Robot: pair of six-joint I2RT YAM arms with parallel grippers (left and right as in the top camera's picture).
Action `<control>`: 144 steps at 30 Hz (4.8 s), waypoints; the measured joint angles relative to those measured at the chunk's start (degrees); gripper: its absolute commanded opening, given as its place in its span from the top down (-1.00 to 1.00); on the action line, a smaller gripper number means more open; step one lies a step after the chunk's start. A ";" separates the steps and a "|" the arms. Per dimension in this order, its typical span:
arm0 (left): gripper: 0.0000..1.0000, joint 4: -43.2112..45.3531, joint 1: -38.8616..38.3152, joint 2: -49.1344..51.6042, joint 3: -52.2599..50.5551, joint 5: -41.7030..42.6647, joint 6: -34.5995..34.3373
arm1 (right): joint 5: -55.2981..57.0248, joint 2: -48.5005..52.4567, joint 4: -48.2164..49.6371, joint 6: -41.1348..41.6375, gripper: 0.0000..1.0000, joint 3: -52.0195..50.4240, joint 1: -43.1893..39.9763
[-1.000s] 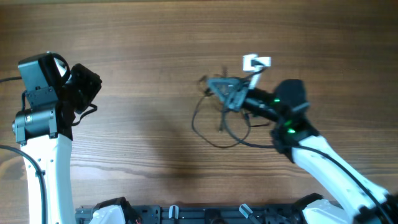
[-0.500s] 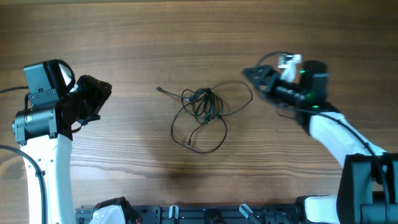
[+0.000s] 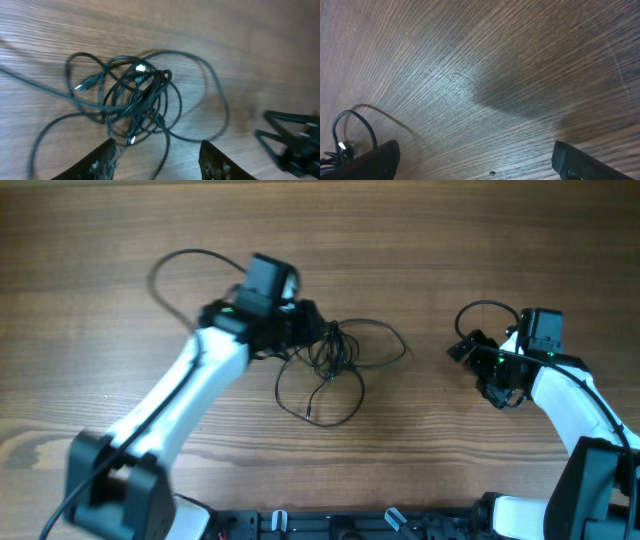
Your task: Untangle cables
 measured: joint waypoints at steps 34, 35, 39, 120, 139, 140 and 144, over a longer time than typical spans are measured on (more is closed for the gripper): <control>0.92 4.00 -2.80 9.27 -0.07 -4.35 22.82 | -36.22 -0.09 17.68 -0.44 -0.09 -0.09 10.19; 0.92 4.02 -2.82 9.07 -0.07 -3.08 24.39 | -34.64 -0.09 18.75 3.26 -0.23 -0.09 12.15; 0.74 3.58 -2.82 7.69 -0.07 1.18 28.46 | -24.63 -0.09 19.78 20.46 -0.36 -0.09 19.67; -0.94 -1.73 6.56 -1.01 -0.09 -8.72 10.82 | -7.82 15.50 55.06 32.68 0.26 -0.09 38.58; -0.99 -2.19 6.56 -1.01 -0.09 -6.86 10.84 | -3.04 15.47 44.28 34.80 0.91 0.13 39.67; -0.99 -2.60 6.56 -1.01 -0.09 -5.42 11.17 | -3.04 15.47 44.28 34.80 0.91 0.13 39.67; -0.87 -6.23 5.81 -0.92 -0.11 1.68 14.84 | -3.06 15.47 44.26 34.80 0.91 0.13 39.67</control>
